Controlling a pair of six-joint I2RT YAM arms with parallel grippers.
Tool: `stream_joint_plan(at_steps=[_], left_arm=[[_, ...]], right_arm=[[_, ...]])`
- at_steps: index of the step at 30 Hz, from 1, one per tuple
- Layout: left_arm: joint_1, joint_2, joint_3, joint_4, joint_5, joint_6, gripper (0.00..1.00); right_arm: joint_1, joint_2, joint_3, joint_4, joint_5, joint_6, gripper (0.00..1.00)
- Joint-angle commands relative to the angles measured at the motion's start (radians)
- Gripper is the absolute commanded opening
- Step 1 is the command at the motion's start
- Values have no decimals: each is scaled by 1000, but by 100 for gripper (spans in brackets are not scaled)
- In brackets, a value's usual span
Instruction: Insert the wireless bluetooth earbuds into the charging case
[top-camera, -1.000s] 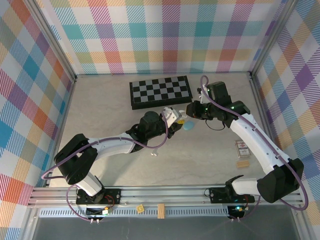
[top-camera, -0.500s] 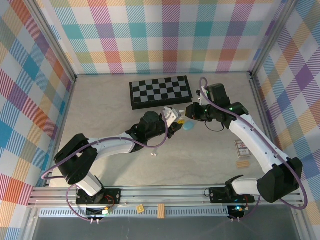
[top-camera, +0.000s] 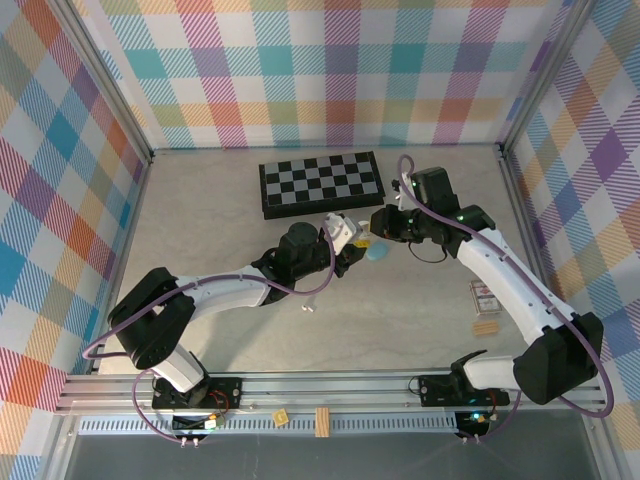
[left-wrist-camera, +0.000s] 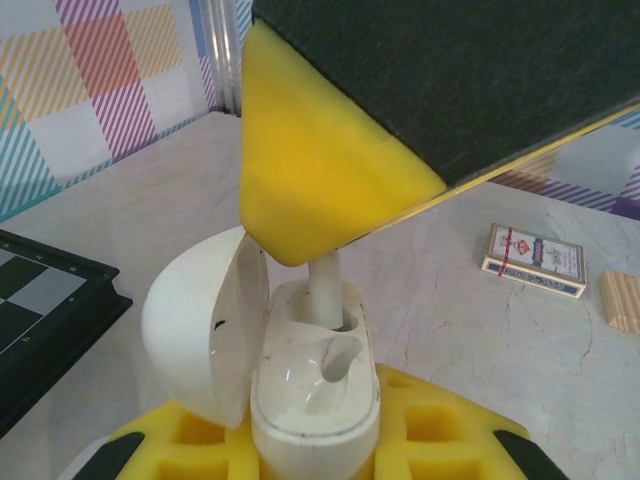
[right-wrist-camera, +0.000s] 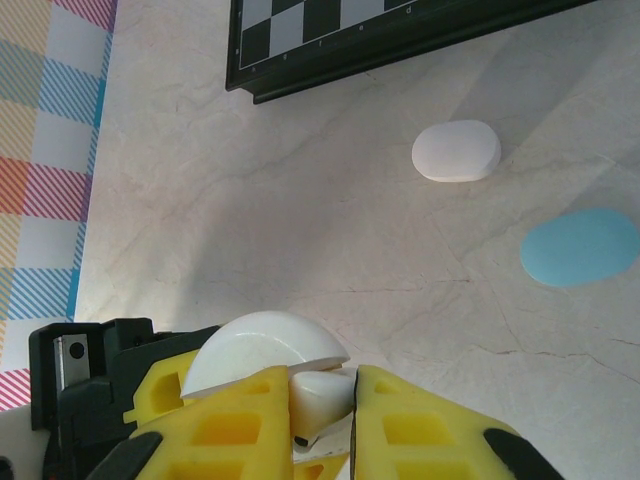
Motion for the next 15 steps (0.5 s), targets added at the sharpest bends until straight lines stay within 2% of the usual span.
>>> stream_joint_plan(at_steps=[1,6,15], left_arm=[[-16,-37,20,46,22,-20,12],[-17,-30,36,36,17,-25,12],[-16,-33,46,32,37,-30,12]], right_arm=[[-5,15,-10,26,-30,-11,18],[-2,29,7,1,-89,-57,19],[20,35,-10,-25,-115,-162,22]])
